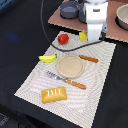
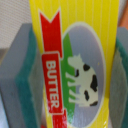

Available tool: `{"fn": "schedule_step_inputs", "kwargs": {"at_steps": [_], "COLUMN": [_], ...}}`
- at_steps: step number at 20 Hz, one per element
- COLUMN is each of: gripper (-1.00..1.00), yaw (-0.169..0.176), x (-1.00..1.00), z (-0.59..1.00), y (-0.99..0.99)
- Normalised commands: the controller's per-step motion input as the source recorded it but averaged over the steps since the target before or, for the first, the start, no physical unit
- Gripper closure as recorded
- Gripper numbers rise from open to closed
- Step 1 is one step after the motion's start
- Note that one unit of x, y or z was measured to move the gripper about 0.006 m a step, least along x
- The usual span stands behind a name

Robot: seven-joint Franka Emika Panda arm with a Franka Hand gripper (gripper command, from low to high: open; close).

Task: Interact with the objects in diverse but meaningful ways.

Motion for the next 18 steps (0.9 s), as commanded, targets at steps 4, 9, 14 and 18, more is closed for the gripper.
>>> {"fn": "schedule_step_inputs", "kwargs": {"at_steps": [4, 9, 14, 18], "gripper": [1.00, 1.00, 1.00, 1.00], "yaw": [-0.018, -0.031, -0.044, -0.003], "x": [0.13, 0.00, 0.01, 0.01], "z": [0.00, 0.36, 0.02, -0.17], "y": [-0.81, -0.58, -0.53, -0.42]}}
